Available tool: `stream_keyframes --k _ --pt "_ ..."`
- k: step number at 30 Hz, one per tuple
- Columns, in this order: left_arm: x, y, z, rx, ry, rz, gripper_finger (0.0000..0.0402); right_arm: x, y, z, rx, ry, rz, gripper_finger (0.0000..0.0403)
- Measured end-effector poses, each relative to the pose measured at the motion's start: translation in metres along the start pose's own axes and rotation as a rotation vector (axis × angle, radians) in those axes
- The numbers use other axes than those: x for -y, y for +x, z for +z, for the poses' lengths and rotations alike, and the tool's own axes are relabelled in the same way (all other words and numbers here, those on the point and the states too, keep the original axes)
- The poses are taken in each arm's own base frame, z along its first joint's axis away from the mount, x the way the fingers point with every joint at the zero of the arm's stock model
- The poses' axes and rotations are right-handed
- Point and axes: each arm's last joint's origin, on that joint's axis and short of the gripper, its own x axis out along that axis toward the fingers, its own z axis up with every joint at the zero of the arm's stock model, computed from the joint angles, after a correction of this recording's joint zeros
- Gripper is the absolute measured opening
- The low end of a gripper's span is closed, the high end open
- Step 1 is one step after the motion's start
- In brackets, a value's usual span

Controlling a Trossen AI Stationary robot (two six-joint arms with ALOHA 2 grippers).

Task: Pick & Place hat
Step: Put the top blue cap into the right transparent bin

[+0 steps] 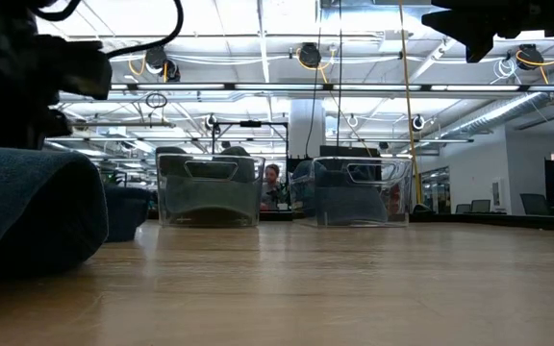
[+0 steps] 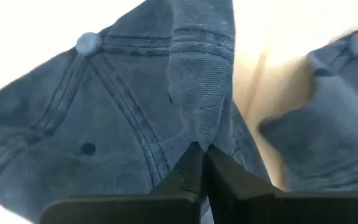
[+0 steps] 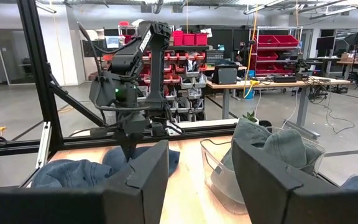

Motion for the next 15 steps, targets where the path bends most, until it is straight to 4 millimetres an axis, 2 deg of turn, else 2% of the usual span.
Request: stream_keyframes --k 7,11,15 --pt "0.006 -0.019 0.026 0.115 0.026 -0.007 0.0005 0.0 0.0 0.0 0.001 0.0 0.0 0.0164" --pt "0.015 -0.043 0.048 0.25 0.064 0.009 0.0005 0.0 0.0 0.0 0.001 0.0 0.0 0.0164" --pt "0.026 -0.075 0.07 0.413 0.13 0.043 0.0005 0.0 0.0 0.0 0.001 0.0 0.0 0.0164"
